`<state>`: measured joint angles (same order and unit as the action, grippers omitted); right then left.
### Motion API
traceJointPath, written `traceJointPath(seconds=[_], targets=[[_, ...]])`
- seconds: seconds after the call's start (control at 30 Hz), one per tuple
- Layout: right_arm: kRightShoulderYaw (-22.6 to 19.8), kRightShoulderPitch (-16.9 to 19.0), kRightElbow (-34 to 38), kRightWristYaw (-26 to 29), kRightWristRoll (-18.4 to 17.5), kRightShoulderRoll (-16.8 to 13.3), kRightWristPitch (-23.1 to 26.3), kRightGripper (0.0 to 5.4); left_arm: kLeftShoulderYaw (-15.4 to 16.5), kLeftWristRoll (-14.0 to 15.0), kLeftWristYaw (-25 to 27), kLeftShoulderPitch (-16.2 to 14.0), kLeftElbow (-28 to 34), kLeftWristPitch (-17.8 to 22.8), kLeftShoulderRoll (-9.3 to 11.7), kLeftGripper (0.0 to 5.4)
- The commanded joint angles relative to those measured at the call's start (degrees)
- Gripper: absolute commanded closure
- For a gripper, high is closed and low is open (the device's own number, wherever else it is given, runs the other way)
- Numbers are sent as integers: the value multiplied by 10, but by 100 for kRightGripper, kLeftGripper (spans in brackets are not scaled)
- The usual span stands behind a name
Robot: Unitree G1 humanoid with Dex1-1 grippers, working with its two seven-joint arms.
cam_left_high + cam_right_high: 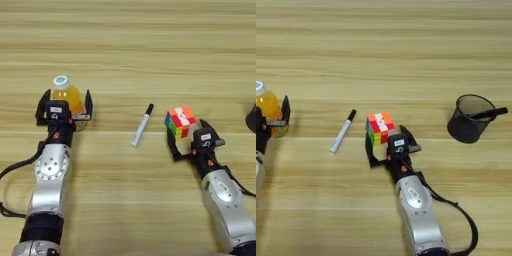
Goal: Move the objects on the table
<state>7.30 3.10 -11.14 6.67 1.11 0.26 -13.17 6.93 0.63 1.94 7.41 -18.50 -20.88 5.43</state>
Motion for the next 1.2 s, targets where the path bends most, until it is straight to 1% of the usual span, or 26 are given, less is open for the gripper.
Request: traceJointPath(seconds=[0.03, 0.27, 0.4, 0.53, 0.6, 0.83, 0.9, 0.97, 1.07, 1.2], targets=[[2, 2, 4, -3, 2, 3, 1, 2, 4, 6, 2, 10, -17, -9, 6, 0], [1, 3, 5, -2, 1, 3, 1, 2, 5, 7, 6, 14, -28, -17, 5, 0], [1, 3, 5, -2, 1, 3, 2, 0, 5, 19, 21, 14, -32, -30, 4, 38], [1, 4, 9, -2, 2, 2, 2, 0, 4, 21, 26, 13, -32, -33, 5, 71], [2, 5, 13, -2, 2, 2, 3, 0, 4, 22, 27, 13, -31, -35, 4, 97], [2, 4, 15, -2, 2, 2, 4, 0, 2, 29, 37, 9, -19, -40, 2, 151], [2, 4, 15, -2, 2, 2, 4, 0, 1, 29, 39, 9, -20, -41, 2, 175], [2, 3, 15, -2, 2, 2, 4, 0, 2, 29, 40, 9, -20, -43, 1, 188], [2, 5, 21, -3, 5, 1, 5, 0, 2, 31, 43, 7, -10, -42, 0, 193], [7, 15, 58, -6, 13, -1, 11, 0, 0, 31, 43, 5, 14, -35, -1, 193]])
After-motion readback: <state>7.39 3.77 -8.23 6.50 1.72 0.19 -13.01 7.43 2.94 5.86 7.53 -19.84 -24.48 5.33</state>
